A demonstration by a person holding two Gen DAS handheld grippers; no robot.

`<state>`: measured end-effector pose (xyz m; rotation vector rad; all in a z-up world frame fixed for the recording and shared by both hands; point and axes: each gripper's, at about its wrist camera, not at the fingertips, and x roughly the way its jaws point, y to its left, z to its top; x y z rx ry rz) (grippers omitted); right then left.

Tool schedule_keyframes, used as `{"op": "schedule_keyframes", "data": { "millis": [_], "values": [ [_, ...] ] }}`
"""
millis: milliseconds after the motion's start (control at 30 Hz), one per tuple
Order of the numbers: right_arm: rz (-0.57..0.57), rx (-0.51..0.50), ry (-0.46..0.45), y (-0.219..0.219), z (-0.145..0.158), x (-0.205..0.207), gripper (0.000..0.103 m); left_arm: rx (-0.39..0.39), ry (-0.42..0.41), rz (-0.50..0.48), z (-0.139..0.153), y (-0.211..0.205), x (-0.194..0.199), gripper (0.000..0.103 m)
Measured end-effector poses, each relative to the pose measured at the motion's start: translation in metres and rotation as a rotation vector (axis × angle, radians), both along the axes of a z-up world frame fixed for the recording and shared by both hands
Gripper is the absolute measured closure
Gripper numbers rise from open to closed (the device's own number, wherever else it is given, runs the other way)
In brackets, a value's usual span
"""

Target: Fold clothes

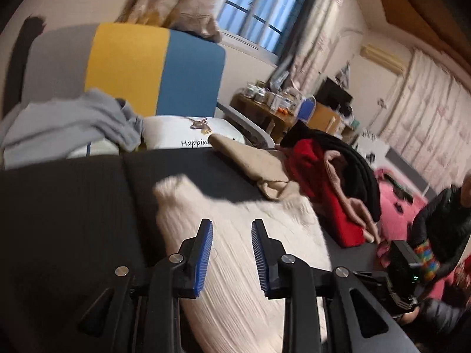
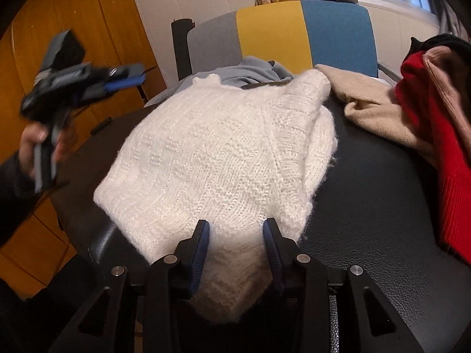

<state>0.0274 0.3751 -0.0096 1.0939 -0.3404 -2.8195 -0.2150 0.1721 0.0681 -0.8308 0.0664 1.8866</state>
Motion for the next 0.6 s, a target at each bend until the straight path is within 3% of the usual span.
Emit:
{"op": "schedule_keyframes", "data": {
  "millis": [100, 233, 300, 333, 467, 600],
  "values": [
    [-0.007, -0.013, 0.008, 0.001, -0.002, 0.0, 0.063, -0.075, 0.041, -0.084, -0.002, 0.032, -0.013, 0.076],
    [-0.015, -0.031, 0.018, 0.002, -0.004, -0.001, 0.063, -0.338, 0.062, -0.131, -0.059, 0.077, -0.022, 0.073],
    [-0.018, -0.039, 0.015, 0.003, -0.004, -0.003, 0.063, -0.341, 0.05, -0.089, -0.082, 0.085, -0.027, 0.074],
    [-0.02, -0.041, 0.013, 0.003, -0.004, -0.004, 0.063, -0.325, 0.018, -0.058, -0.083, 0.085, -0.029, 0.075],
    [-0.028, -0.055, 0.012, 0.005, -0.005, -0.005, 0.063, -0.364, 0.086, -0.023, -0.082, 0.093, -0.015, 0.075],
    [-0.03, -0.053, 0.014, 0.004, -0.004, -0.005, 0.063, -0.327, 0.053, 0.01, -0.082, 0.088, -0.016, 0.075]
  ]
}}
